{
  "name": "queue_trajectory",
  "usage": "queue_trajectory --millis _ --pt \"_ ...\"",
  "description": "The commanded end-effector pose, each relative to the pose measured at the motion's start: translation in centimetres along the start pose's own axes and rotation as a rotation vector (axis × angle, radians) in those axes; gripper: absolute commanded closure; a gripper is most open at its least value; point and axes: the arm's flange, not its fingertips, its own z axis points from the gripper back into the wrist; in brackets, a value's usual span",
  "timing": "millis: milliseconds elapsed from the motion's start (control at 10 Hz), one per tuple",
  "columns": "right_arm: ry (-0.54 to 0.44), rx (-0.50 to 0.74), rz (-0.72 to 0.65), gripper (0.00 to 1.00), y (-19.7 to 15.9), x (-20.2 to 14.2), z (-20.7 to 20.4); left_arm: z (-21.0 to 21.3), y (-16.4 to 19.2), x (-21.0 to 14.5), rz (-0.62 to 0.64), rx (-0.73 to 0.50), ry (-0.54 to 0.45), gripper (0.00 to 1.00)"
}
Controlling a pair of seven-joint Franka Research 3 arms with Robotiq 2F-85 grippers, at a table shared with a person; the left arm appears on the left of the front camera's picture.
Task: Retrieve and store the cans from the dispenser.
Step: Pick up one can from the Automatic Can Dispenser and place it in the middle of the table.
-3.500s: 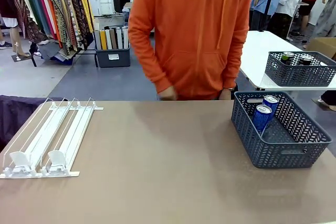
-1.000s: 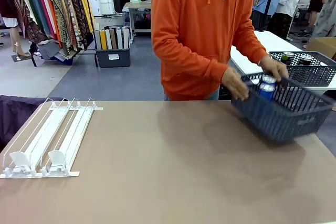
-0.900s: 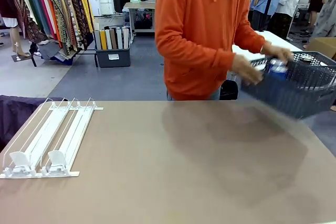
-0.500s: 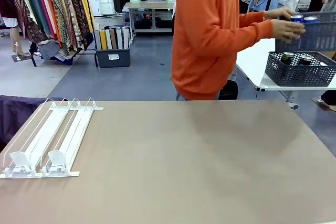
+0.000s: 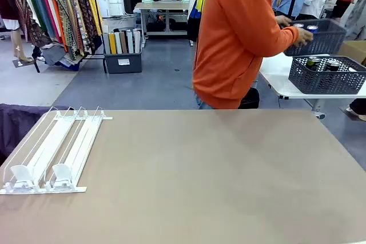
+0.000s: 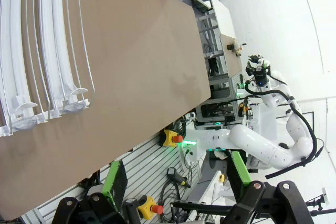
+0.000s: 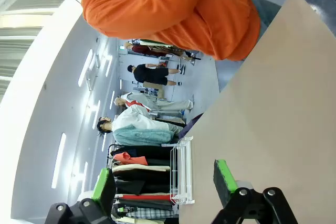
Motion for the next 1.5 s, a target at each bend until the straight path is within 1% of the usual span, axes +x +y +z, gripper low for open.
queue_trajectory --millis 0,1400 --pt "-0.007 0.019 0.012 0.00 0.15 0.07 -0.20 0.03 0.01 0.17 -0.020 -0.019 -0.007 0.00" --pt "-0.007 0.019 0.012 0.00 0.15 0.07 -0.20 0.03 0.01 0.17 -0.020 -0.019 -0.007 0.00"
